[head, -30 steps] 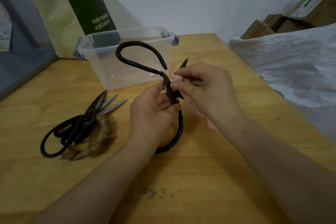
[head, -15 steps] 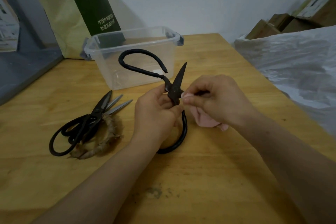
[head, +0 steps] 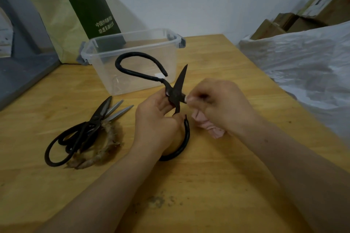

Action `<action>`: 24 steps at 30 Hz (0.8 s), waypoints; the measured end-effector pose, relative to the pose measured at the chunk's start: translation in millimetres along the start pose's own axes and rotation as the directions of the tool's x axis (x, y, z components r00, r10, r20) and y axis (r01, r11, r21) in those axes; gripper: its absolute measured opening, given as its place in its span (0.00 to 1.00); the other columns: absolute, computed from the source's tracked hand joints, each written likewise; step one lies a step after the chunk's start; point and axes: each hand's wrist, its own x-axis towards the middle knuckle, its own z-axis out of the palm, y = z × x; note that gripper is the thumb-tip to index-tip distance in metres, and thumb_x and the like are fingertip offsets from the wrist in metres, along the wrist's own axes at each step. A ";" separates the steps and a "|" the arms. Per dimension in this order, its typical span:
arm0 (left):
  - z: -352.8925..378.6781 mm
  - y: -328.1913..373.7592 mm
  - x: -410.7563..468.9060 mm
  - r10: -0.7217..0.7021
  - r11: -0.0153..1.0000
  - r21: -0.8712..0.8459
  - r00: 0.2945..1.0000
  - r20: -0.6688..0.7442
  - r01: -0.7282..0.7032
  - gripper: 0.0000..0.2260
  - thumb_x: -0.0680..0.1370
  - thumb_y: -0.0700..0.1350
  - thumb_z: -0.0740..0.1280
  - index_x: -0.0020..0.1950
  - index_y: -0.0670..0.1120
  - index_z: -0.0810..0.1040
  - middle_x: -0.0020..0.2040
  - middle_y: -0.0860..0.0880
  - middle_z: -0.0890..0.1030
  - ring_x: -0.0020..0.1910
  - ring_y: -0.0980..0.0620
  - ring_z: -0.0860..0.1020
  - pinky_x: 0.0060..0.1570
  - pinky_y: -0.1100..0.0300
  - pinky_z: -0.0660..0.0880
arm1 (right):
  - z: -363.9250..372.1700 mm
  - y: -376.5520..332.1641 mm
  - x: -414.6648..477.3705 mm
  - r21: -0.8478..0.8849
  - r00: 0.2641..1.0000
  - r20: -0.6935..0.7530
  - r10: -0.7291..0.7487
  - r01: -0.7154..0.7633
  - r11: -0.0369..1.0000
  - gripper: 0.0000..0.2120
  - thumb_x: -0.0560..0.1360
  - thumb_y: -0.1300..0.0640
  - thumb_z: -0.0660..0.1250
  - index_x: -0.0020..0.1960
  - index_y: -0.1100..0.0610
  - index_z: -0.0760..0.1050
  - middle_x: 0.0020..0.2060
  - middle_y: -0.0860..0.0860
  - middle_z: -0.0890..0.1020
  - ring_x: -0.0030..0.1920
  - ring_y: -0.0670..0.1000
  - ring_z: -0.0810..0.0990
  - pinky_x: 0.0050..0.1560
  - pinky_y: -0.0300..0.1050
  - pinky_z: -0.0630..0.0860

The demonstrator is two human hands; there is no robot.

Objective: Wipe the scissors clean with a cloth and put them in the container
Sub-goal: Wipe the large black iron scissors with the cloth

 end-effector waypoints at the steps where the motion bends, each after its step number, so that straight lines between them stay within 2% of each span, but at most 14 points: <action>1: 0.6 0.3 0.0 0.001 1.000 0.009 1.000 -0.001 -0.001 0.25 0.68 0.27 0.71 0.49 0.58 0.75 0.47 0.60 0.81 0.49 0.66 0.79 0.38 0.68 0.76 | -1.4 -2.3 0.8 -0.006 0.990 -0.130 -0.047 0.046 0.999 0.03 0.76 0.57 0.68 0.46 0.54 0.81 0.43 0.49 0.81 0.44 0.50 0.81 0.47 0.52 0.79; 2: 1.4 0.2 -0.2 0.001 1.000 0.015 1.000 -0.005 -0.001 0.26 0.68 0.27 0.71 0.50 0.59 0.74 0.47 0.61 0.80 0.48 0.68 0.79 0.40 0.68 0.77 | -0.7 -6.4 2.1 0.004 0.967 -0.232 -0.105 0.109 0.994 0.03 0.75 0.58 0.69 0.47 0.55 0.81 0.44 0.49 0.81 0.47 0.48 0.79 0.50 0.49 0.78; 3: 2.0 0.1 -0.5 0.005 1.000 0.021 1.000 -0.009 -0.005 0.27 0.69 0.27 0.71 0.50 0.60 0.74 0.46 0.62 0.80 0.47 0.69 0.79 0.42 0.67 0.78 | 2.1 -12.2 3.5 0.019 0.952 -0.265 -0.150 0.161 0.987 0.04 0.74 0.58 0.70 0.47 0.56 0.82 0.45 0.48 0.81 0.48 0.48 0.79 0.51 0.48 0.77; 5: 2.5 0.8 -1.4 0.007 1.000 0.013 1.000 -0.015 -0.007 0.26 0.69 0.28 0.70 0.48 0.61 0.73 0.45 0.62 0.80 0.47 0.67 0.79 0.42 0.66 0.78 | 13.7 -18.2 4.1 -0.033 0.949 -0.196 -0.249 0.247 0.968 0.05 0.73 0.59 0.69 0.47 0.58 0.82 0.46 0.50 0.81 0.48 0.50 0.79 0.50 0.48 0.77; 7: 2.5 0.4 -2.1 0.002 1.000 -0.027 1.000 -0.024 -0.003 0.26 0.69 0.28 0.70 0.47 0.60 0.74 0.44 0.62 0.81 0.48 0.64 0.81 0.37 0.68 0.77 | 19.6 -14.8 2.3 -0.079 0.941 -0.118 -0.317 0.310 0.948 0.07 0.71 0.59 0.68 0.46 0.59 0.83 0.46 0.51 0.82 0.47 0.51 0.80 0.47 0.48 0.78; 10: 1.2 0.4 -1.1 0.000 0.998 -0.055 1.000 -0.010 -0.001 0.24 0.69 0.26 0.70 0.45 0.57 0.76 0.43 0.61 0.82 0.46 0.65 0.81 0.33 0.72 0.75 | 11.3 -2.3 -1.4 -0.024 0.962 -0.032 -0.272 0.272 0.962 0.04 0.72 0.59 0.70 0.45 0.57 0.83 0.45 0.49 0.82 0.46 0.49 0.81 0.48 0.48 0.79; 12: 0.7 -0.8 0.1 -0.013 0.997 -0.075 1.000 0.004 0.014 0.23 0.69 0.26 0.70 0.45 0.56 0.76 0.41 0.61 0.82 0.45 0.66 0.81 0.32 0.72 0.74 | 4.8 4.1 -3.0 -0.031 0.988 0.051 -0.143 0.145 0.989 0.02 0.73 0.60 0.71 0.44 0.56 0.83 0.45 0.46 0.80 0.43 0.49 0.81 0.44 0.52 0.80; 13: 0.4 -2.3 0.9 -0.020 0.996 -0.082 1.000 0.004 0.020 0.23 0.68 0.26 0.70 0.45 0.56 0.76 0.41 0.62 0.81 0.45 0.67 0.80 0.35 0.70 0.74 | 2.0 6.2 -2.6 -0.039 0.996 0.039 -0.080 0.081 0.996 0.03 0.73 0.60 0.70 0.43 0.56 0.82 0.44 0.46 0.80 0.42 0.49 0.81 0.43 0.52 0.80; 15: 0.5 -3.2 1.1 -0.024 0.997 -0.071 1.000 0.005 0.025 0.24 0.69 0.27 0.70 0.53 0.53 0.77 0.46 0.61 0.81 0.49 0.66 0.80 0.40 0.65 0.75 | -4.2 4.2 0.1 -0.038 0.986 -0.160 -0.035 0.029 0.999 0.03 0.73 0.60 0.70 0.43 0.55 0.83 0.43 0.45 0.80 0.43 0.45 0.79 0.48 0.48 0.78; 17: 1.3 -2.6 0.3 -0.019 0.998 -0.059 1.000 0.003 0.019 0.26 0.69 0.28 0.71 0.57 0.55 0.75 0.49 0.60 0.80 0.52 0.64 0.79 0.43 0.63 0.77 | -6.9 -3.8 3.2 0.046 0.949 -0.311 -0.051 0.068 0.997 0.04 0.73 0.59 0.71 0.46 0.54 0.83 0.43 0.42 0.78 0.46 0.42 0.77 0.51 0.38 0.75; 18: 1.6 -2.2 0.0 -0.010 0.998 -0.056 1.000 0.003 0.010 0.26 0.69 0.28 0.70 0.55 0.57 0.74 0.50 0.59 0.81 0.52 0.63 0.79 0.42 0.65 0.77 | -4.2 -8.9 3.8 0.085 0.951 -0.305 -0.058 0.087 0.993 0.05 0.73 0.59 0.71 0.48 0.54 0.83 0.45 0.42 0.77 0.47 0.41 0.76 0.52 0.34 0.74; 19: 2.2 -1.4 0.0 0.000 0.999 -0.052 1.000 0.003 0.001 0.27 0.70 0.27 0.70 0.53 0.59 0.74 0.50 0.59 0.81 0.52 0.63 0.80 0.40 0.67 0.76 | 2.1 -12.4 4.2 0.088 0.959 -0.271 -0.085 0.112 0.990 0.06 0.73 0.59 0.70 0.50 0.56 0.83 0.46 0.44 0.78 0.48 0.42 0.76 0.52 0.33 0.73; 22: 3.0 -0.7 -0.8 0.026 0.999 -0.047 1.000 -0.012 -0.027 0.27 0.69 0.27 0.70 0.48 0.61 0.73 0.45 0.62 0.81 0.49 0.65 0.80 0.37 0.69 0.75 | 18.8 -13.1 4.4 -0.059 0.947 -0.198 -0.255 0.248 0.967 0.06 0.71 0.61 0.69 0.47 0.60 0.83 0.47 0.51 0.81 0.47 0.50 0.80 0.48 0.40 0.74; 24: 1.6 -0.7 -1.5 0.025 0.998 -0.062 1.000 -0.016 -0.026 0.26 0.69 0.27 0.70 0.46 0.60 0.74 0.43 0.62 0.81 0.48 0.64 0.81 0.35 0.70 0.76 | 17.1 -10.0 2.3 -0.087 0.935 -0.124 -0.332 0.323 0.942 0.06 0.70 0.60 0.69 0.44 0.60 0.83 0.45 0.51 0.83 0.45 0.50 0.81 0.46 0.41 0.76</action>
